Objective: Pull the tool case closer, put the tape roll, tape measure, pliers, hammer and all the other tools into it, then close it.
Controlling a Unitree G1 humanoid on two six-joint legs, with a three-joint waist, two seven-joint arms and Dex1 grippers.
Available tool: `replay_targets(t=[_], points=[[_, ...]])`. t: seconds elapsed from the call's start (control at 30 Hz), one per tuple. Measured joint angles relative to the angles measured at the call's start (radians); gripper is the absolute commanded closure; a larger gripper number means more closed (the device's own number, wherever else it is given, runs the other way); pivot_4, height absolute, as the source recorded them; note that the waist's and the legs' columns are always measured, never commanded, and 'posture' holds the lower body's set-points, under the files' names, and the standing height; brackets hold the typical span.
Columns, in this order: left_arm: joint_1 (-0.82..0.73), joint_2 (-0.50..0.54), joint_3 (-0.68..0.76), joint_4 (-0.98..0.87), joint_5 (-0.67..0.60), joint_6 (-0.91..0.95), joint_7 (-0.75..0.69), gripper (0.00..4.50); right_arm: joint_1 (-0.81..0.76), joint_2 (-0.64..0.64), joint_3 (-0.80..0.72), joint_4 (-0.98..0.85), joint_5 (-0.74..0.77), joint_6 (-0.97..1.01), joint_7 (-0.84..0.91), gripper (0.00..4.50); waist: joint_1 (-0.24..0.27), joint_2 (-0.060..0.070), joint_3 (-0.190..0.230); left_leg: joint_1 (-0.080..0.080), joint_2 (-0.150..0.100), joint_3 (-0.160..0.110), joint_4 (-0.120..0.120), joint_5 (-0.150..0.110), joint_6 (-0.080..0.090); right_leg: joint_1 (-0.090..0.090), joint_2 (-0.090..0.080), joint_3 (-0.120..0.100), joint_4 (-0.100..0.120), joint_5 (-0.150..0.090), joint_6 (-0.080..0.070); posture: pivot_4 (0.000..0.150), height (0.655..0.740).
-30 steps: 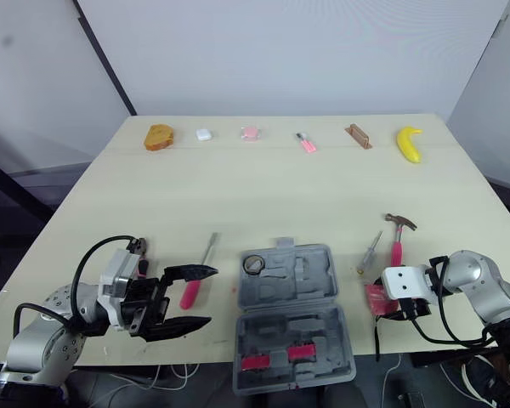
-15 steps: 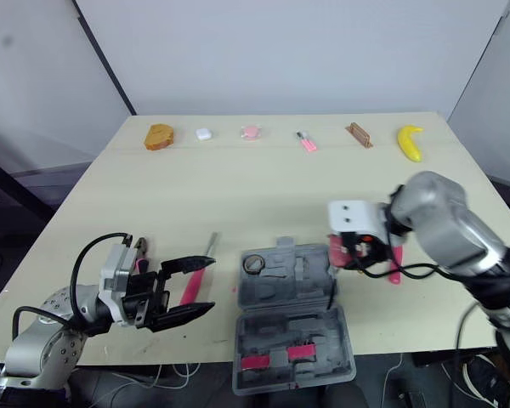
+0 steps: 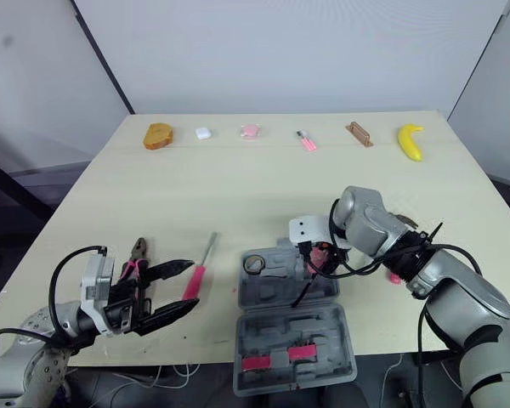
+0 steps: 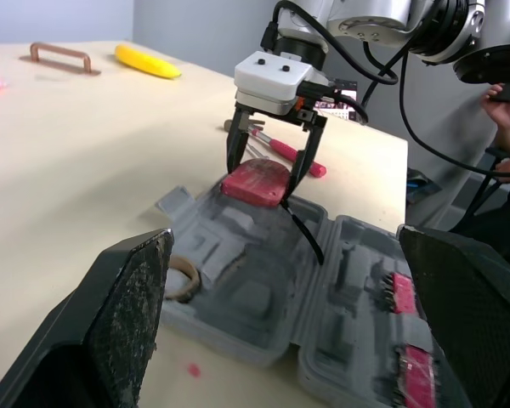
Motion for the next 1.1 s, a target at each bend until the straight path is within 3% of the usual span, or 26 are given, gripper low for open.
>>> replay_targets(t=[0.4, 0.5, 0.7, 0.9, 0.97, 1.1], points=[[0.025, -0.003, 0.005, -0.080, -0.006, 0.004, 0.066, 0.00, 0.003, 0.071, -0.001, 0.106, -0.051, -0.116, -0.023, 1.65, -0.001, 0.000, 0.000, 0.000, 0.000, 0.000, 0.000, 0.000, 0.000, 0.000, 0.000, 0.000, 0.000, 0.000, 0.000, 0.150, 0.7400], [0.025, -0.002, 0.005, -0.083, -0.008, 0.016, 0.081, 0.00, 0.007, 0.073, -0.003, 0.103, -0.054, -0.125, -0.017, 0.16, -0.001, 0.000, 0.000, 0.000, 0.000, -0.001, 0.000, 0.000, 0.000, 0.000, 0.000, 0.000, 0.000, 0.000, 0.000, 0.150, 0.7400], [0.007, 0.000, -0.010, -0.121, -0.018, 0.053, 0.106, 0.00, 0.042, 0.036, -0.040, 0.002, -0.057, -0.117, -0.023, 0.03, 0.002, 0.000, 0.000, 0.000, 0.000, -0.001, 0.000, 0.000, 0.000, 0.000, 0.000, 0.000, 0.000, 0.000, 0.000, 0.150, 0.7400], [-0.018, 0.002, -0.017, -0.130, -0.019, 0.081, 0.125, 0.00, 0.171, -0.033, -0.255, -0.257, 0.050, -0.014, -0.045, 0.03, 0.003, 0.000, 0.000, 0.000, 0.000, -0.002, 0.000, 0.000, 0.000, 0.002, 0.000, -0.001, 0.000, 0.000, 0.000, 0.150, 0.7400], [-0.034, 0.001, -0.024, -0.138, -0.019, 0.097, 0.131, 0.00, 0.289, 0.020, -0.428, -0.304, 0.188, 0.007, -0.099, 0.03, 0.003, -0.001, 0.000, 0.001, 0.000, -0.002, -0.001, 0.000, 0.000, 0.002, 0.000, -0.001, 0.000, 0.000, 0.000, 0.150, 0.7400], [-0.058, 0.001, -0.044, -0.145, -0.020, 0.115, 0.138, 0.00, 0.391, 0.067, -0.578, -0.309, 0.279, -0.044, -0.217, 0.03, 0.002, -0.001, 0.000, 0.001, 0.000, -0.001, -0.001, 0.000, 0.000, 0.002, 0.000, 0.000, 0.000, 0.000, 0.000, 0.150, 0.7400]])
